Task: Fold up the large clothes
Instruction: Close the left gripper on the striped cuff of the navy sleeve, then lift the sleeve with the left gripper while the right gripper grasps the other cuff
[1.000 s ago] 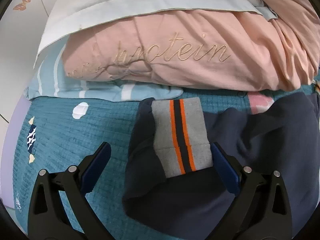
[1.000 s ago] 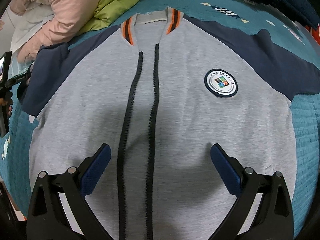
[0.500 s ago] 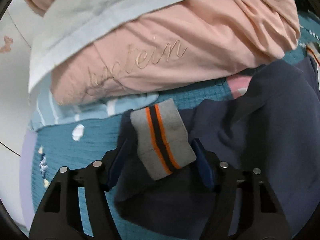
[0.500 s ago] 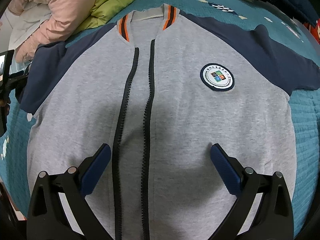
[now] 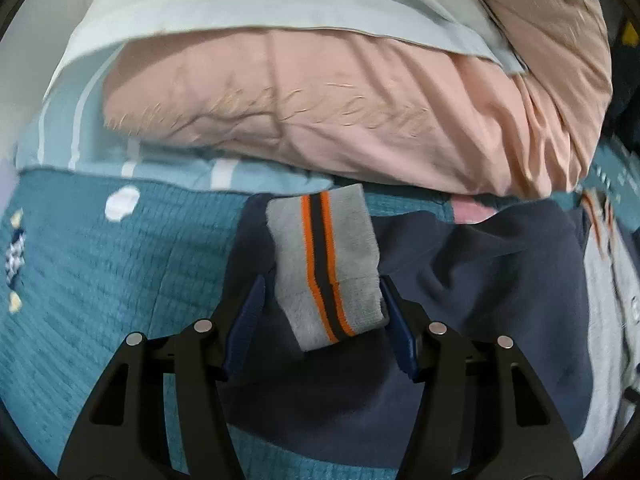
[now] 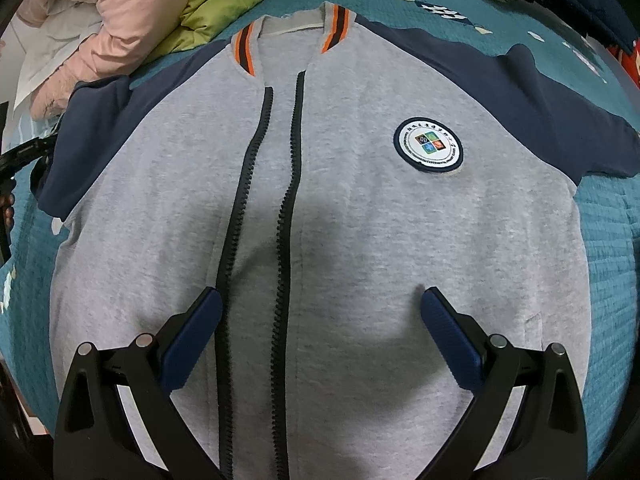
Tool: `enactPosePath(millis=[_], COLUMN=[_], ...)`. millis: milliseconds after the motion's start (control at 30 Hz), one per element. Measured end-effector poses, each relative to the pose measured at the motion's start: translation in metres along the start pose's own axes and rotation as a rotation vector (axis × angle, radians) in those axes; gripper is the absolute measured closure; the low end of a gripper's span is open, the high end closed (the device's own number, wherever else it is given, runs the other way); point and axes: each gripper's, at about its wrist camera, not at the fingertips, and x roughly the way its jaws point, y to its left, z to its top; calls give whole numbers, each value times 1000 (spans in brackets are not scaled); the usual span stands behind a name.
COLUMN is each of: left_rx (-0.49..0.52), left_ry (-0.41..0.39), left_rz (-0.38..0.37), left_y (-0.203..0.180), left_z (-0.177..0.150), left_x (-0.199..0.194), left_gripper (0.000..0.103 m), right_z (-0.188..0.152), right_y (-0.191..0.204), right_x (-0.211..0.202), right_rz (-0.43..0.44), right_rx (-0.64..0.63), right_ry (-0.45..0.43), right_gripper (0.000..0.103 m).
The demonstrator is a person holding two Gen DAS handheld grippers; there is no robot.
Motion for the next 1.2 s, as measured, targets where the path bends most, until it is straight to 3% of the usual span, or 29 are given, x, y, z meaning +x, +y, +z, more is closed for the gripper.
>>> enactPosePath(millis=[200, 333, 433, 500, 633, 800, 900, 933, 967, 1100, 1200], left_rx=[-198, -250, -373, -384, -291, -171, -53, -32, -24, 65, 16], left_ry=[-28, -19, -27, -12, 4, 21, 21, 9, 3, 41, 47], left_rz=[-138, -169, -264, -224, -163, 14, 103, 98, 65, 96, 87], left_y=[34, 52, 72, 82, 67, 29, -5, -14, -22, -53, -62], left_z=[-5, -2, 4, 5, 12, 17, 19, 20, 22, 32, 41], left_x=[1, 8, 16, 22, 22, 14, 7, 3, -2, -10, -20], left_gripper=[45, 44, 34, 34, 32, 33, 44, 65, 94, 94, 94], right_z=[0, 0, 0, -1, -1, -1, -2, -2, -3, -4, -6], right_y=[3, 4, 3, 3, 4, 3, 2, 2, 1, -4, -11], right_x=[3, 4, 5, 5, 5, 6, 7, 7, 7, 4, -1], right_rz=[-1, -3, 0, -1, -1, 0, -1, -1, -1, 8, 14], right_rx=[-5, -10, -3, -6, -9, -7, -10, -10, -7, 11, 32], right_ry=[10, 12, 13, 14, 15, 14, 16, 16, 17, 17, 13], right_gripper=[7, 7, 7, 7, 7, 7, 7, 7, 7, 7, 7])
